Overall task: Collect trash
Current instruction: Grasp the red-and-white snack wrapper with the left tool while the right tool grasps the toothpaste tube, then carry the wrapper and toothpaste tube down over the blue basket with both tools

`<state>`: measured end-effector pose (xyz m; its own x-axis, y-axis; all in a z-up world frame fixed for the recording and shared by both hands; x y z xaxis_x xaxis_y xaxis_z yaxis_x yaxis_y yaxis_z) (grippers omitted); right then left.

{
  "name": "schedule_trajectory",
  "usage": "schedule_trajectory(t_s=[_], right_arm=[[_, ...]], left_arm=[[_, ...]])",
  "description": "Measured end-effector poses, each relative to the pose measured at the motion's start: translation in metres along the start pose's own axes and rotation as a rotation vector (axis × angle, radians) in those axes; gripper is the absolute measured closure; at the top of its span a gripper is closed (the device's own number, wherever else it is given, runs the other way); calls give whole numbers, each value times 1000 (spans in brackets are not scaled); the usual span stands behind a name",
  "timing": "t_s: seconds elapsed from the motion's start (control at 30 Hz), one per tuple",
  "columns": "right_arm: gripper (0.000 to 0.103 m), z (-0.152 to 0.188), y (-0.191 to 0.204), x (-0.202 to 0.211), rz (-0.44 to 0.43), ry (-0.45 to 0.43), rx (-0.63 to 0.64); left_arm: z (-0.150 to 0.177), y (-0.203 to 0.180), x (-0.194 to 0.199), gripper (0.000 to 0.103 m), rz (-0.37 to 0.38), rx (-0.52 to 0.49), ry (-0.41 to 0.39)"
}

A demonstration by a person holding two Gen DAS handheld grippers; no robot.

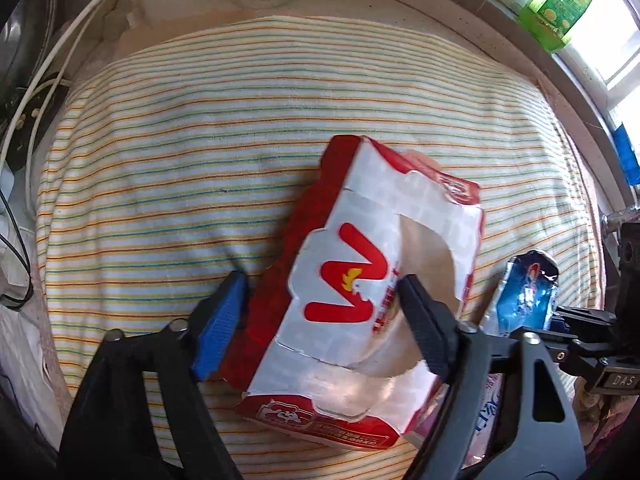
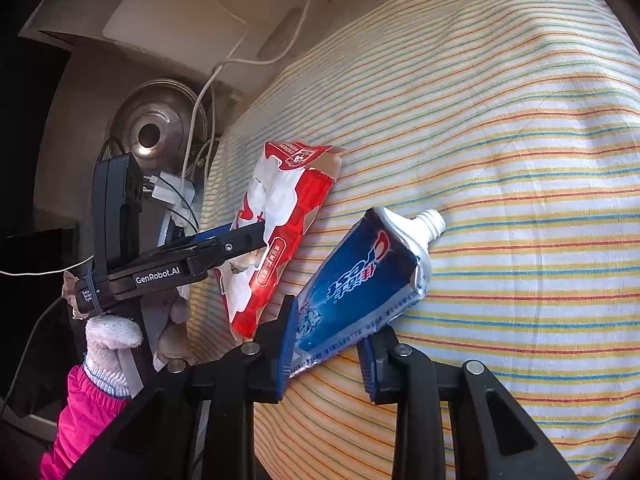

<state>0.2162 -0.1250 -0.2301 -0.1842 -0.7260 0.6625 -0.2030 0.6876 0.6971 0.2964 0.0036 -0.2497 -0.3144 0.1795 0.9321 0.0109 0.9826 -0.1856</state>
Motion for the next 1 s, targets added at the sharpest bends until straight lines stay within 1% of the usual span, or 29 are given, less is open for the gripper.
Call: schedule_trajectory(t_s=[0.07,0.13,0.2,0.23,0.37,0.5,0.63,0.8,1.0], right_arm=[[79,0,-1,3,-1,0,2],[81,-1,-1,5,0,-5,2],[83,-3,0,10,3,-16,5],[83,-4,0,13,7,-23,11],[87,-7,2,24,15,-47,34],[90,-7,5,34,18,-67,49],[92,-5,12,44,21,-78,94],[94,1,25,54,15,-98,120],[98,16,42,63,-1,-111,136]], left_arm=[[-1,3,4,44,12,27,-11],[0,6,9,50,36,62,-28],[1,11,16,51,38,101,-54],[2,13,18,53,40,118,-64],[13,22,32,54,53,175,-105],[25,30,51,54,48,200,-148],[38,36,69,54,38,216,-185],[66,55,94,54,22,240,-217],[96,58,113,54,8,248,-243]])
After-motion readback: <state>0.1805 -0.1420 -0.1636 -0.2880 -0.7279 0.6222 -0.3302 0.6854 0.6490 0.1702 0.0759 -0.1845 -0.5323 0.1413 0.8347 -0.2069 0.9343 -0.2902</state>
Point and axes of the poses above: each gripper's, at about its wrist camera, not at the fingertips, and x roughly against the way its jaws point, y to its left, z to its underside, the point moved 9 cm from there along -x, roughly the way its jaws point, and after that the axes turned 3 degrees about -y, right-handed, at the moved point
